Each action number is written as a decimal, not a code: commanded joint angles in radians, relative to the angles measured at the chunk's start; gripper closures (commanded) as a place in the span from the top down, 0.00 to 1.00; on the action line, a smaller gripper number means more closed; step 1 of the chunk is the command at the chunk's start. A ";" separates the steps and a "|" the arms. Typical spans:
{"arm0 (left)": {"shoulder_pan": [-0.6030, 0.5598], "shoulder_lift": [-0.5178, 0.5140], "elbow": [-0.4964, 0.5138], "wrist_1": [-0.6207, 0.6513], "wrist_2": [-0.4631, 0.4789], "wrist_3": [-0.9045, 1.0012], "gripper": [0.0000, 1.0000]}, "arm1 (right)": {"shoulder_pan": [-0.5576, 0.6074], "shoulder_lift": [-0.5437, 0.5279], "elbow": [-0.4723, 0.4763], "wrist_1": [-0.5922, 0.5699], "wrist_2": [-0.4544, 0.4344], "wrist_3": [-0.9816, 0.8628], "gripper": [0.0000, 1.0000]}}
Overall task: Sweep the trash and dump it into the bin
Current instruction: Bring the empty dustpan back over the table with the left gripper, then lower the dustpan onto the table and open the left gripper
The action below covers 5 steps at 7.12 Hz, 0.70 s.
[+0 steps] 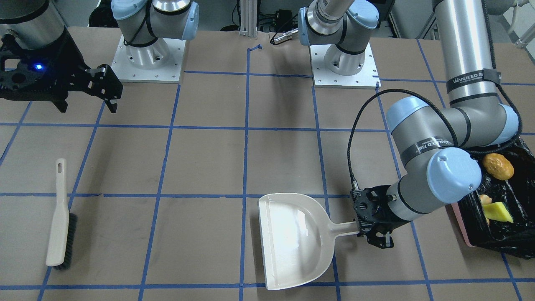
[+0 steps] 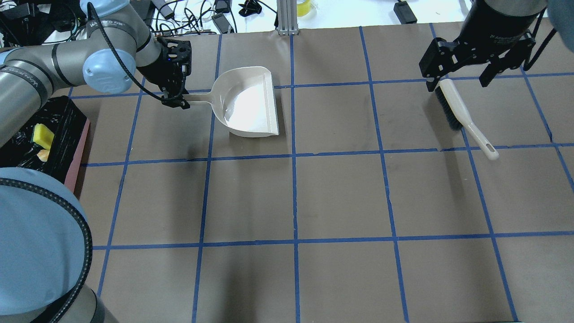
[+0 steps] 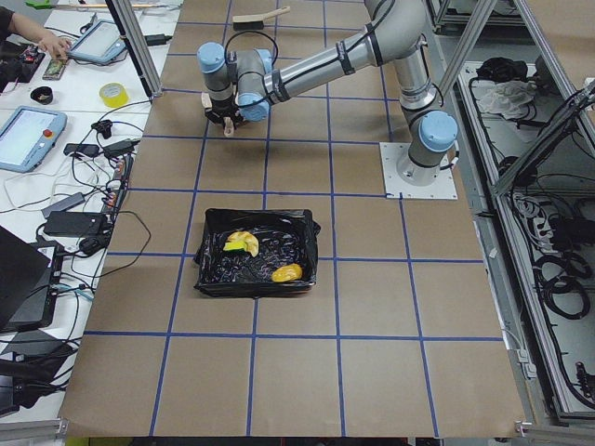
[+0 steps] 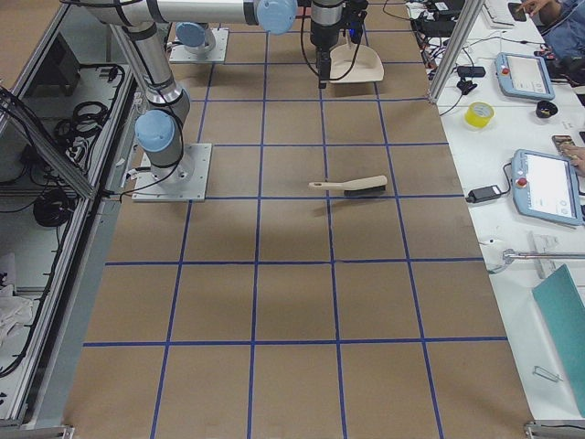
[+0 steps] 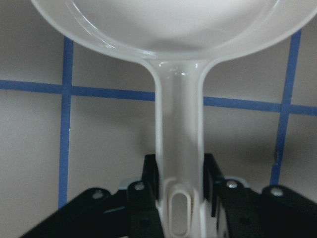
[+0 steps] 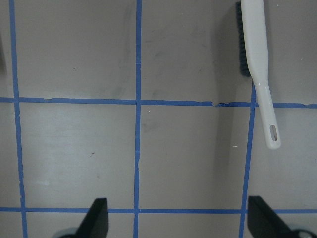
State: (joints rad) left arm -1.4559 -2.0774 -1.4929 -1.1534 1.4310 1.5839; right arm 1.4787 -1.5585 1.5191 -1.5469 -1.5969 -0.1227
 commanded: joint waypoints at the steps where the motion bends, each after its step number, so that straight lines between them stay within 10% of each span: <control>1: -0.017 -0.003 -0.001 0.004 0.006 -0.012 0.00 | 0.000 0.000 0.000 0.001 0.000 0.000 1.00; 5: -0.018 -0.006 -0.001 0.015 0.005 -0.012 0.00 | 0.000 0.000 0.000 -0.001 0.000 0.000 1.00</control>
State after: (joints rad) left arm -1.4736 -2.0830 -1.4942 -1.1391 1.4358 1.5704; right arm 1.4788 -1.5585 1.5191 -1.5476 -1.5969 -0.1227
